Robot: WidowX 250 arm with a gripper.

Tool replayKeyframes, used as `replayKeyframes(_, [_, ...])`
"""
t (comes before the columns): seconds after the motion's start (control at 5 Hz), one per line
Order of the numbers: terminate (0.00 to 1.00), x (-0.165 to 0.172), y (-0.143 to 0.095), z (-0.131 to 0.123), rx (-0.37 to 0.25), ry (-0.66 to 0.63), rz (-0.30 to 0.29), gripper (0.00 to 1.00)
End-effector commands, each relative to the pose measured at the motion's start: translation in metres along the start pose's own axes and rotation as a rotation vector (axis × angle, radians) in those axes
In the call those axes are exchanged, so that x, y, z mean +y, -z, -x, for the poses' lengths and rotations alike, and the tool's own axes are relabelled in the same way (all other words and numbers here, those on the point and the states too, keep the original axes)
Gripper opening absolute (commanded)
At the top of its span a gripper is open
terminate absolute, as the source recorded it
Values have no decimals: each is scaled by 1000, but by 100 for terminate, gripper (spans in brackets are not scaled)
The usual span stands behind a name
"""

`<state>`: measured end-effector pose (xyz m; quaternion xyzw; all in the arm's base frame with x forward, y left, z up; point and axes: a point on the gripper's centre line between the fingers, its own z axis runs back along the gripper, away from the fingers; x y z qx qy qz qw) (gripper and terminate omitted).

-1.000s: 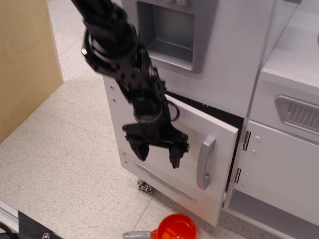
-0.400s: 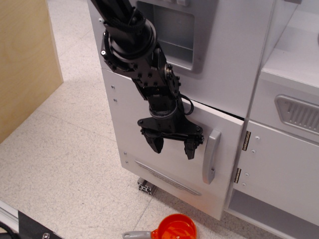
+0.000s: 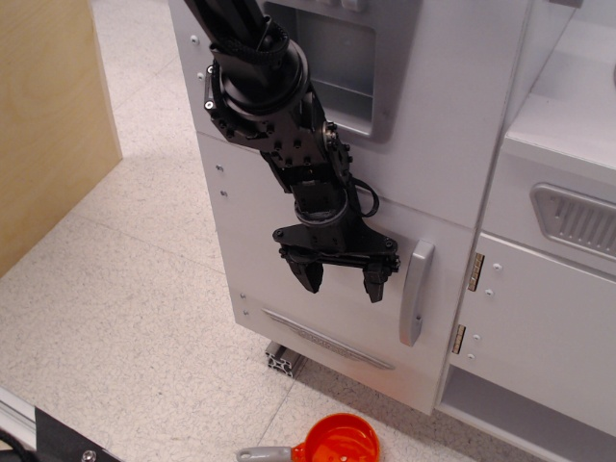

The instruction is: Close low fridge

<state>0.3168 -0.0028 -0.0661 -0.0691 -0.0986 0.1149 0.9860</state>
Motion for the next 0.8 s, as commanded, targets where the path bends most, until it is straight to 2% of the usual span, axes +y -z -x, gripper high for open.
replayKeyframes(0.0, [0, 0, -25, -6, -34, 22, -7, 100])
replayKeyframes(0.2, [0, 6, -39, 6, 20, 16, -31, 100])
replayKeyframes(0.4, [0, 6, -39, 6, 20, 16, -31, 100])
replayKeyframes(0.6, [100, 6, -39, 6, 20, 16, -31, 100])
